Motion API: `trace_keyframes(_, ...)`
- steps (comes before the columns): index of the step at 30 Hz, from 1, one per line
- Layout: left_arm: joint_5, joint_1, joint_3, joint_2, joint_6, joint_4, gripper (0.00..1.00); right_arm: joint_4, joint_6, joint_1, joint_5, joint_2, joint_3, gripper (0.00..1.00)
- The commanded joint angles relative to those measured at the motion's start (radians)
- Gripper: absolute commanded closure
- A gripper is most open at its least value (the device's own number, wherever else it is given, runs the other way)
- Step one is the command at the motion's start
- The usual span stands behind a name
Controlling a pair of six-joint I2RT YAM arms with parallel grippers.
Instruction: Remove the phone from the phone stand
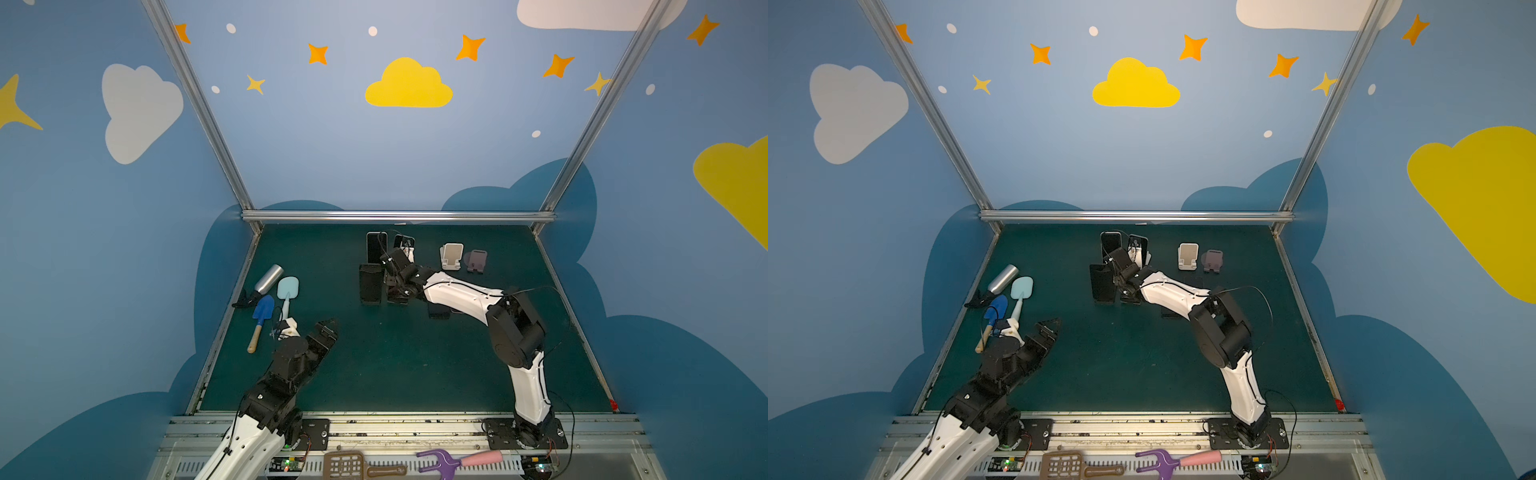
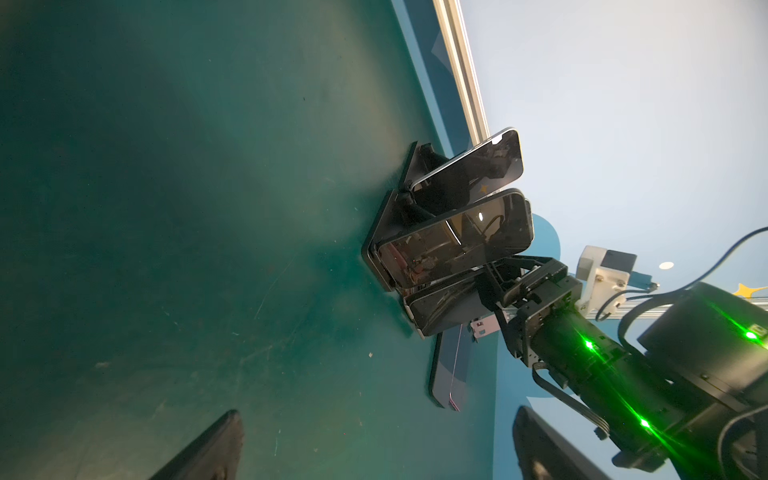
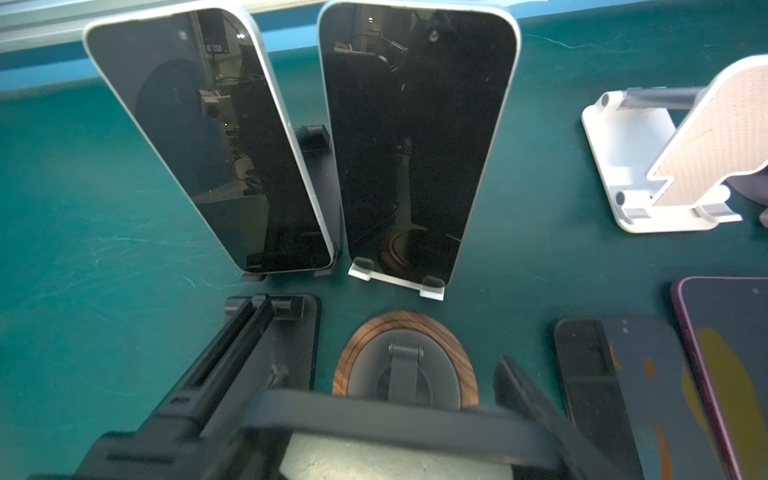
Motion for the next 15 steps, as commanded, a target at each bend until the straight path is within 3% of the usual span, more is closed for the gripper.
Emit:
trace_keyframes(1,0.015,-0.004,0.006,0.021,-0.005,0.043,0.00,0.037,-0.029,0.005,0.000,-0.062,-0.015,0.39)
trace_keyframes(15,0.020,-0.003,0.002,0.041,-0.019,0.049,0.00,0.061,-0.083,0.014,-0.001,-0.154,-0.076,0.40)
